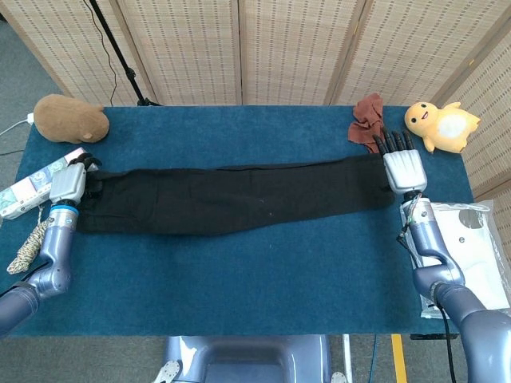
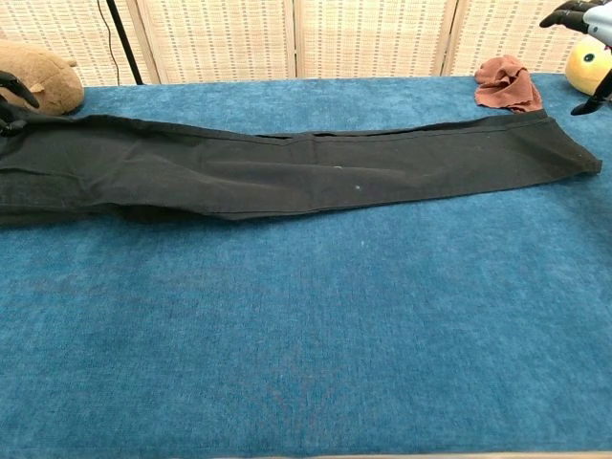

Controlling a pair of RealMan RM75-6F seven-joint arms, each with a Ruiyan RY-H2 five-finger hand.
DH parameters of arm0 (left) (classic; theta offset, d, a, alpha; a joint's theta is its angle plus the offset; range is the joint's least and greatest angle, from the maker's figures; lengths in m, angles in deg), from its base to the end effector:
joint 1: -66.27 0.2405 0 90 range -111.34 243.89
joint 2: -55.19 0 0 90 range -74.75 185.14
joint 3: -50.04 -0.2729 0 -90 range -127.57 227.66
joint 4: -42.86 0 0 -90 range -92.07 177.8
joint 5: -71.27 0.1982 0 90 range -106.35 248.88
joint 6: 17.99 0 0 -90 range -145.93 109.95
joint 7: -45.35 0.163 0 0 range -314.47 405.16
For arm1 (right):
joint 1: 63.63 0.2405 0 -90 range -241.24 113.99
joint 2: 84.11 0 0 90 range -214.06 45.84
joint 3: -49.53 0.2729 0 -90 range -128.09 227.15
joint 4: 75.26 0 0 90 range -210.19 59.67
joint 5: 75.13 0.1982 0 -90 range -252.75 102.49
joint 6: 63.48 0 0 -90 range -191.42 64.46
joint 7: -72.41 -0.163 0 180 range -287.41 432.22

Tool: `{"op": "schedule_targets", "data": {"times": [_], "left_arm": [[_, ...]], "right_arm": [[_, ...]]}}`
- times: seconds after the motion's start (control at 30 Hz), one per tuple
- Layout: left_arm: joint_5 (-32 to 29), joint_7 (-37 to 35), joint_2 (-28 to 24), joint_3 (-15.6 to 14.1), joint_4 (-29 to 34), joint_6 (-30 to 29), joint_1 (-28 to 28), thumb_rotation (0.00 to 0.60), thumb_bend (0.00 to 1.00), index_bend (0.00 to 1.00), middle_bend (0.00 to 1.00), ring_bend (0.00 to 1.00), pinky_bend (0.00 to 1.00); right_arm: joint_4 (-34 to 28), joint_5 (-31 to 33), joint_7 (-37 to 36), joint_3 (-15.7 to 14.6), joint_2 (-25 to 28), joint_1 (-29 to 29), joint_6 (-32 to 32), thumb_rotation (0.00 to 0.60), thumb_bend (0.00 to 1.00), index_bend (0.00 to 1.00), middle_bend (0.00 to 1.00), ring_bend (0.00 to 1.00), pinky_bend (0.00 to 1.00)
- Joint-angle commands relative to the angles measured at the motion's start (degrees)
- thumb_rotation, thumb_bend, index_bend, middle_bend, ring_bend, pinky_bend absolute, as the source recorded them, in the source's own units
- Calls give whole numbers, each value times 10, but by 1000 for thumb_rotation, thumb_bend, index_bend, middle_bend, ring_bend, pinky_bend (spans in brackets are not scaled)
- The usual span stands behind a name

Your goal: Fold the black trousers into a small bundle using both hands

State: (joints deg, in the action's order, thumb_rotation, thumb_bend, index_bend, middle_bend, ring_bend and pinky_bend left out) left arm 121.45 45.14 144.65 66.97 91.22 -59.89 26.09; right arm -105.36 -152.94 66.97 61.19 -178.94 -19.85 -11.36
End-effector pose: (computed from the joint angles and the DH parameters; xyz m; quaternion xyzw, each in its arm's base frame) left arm -0.3239 0.4516 0.0858 -0.5384 -0.5116 -0.3214 0.5874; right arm -0.2830 -0.4771 0.0969 0.6795 -0.2576 0.3089 0.6136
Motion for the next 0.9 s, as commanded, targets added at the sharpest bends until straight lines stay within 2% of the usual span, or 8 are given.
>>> {"op": "schedule_targets", "data": {"times": [0.03,0.2,0.4,0.57,0.7,0.77,0.9], "left_arm": [[4,-4,5,1,-8,7,-3,600,387,6,0,0,282],[9,-10,3,1,-6,16,-3,600,375,0,0,0,277],[38,-46,2,11,2,-27,8,600,373,0,0,0,243],[90,-112,-13,10,25,-66,24,600,360,0,0,0,211],[131,-175,-27,13,40,-109,37,600,308,0,0,0,186],[158,-207,-38,9,54,-127,44,600,291,0,0,0,177],[226,-260,-83,-24,111,-141,58,600,283,0,0,0,134]], "right_arm": [[-26,1,7,-1,16,-11,14,600,0,0,0,0,0],[-61,1,13,-2,36,-24,32,600,0,0,0,0,0],[-108,2,22,-1,62,-38,51,600,0,0,0,0,0],[-143,4,33,-1,82,-50,67,600,0,0,0,0,0],[-166,7,47,-3,93,-58,71,600,0,0,0,0,0],[-177,10,53,-2,97,-61,72,600,0,0,0,0,0],[-196,16,63,-2,103,-67,73,600,0,0,0,0,0]]}}
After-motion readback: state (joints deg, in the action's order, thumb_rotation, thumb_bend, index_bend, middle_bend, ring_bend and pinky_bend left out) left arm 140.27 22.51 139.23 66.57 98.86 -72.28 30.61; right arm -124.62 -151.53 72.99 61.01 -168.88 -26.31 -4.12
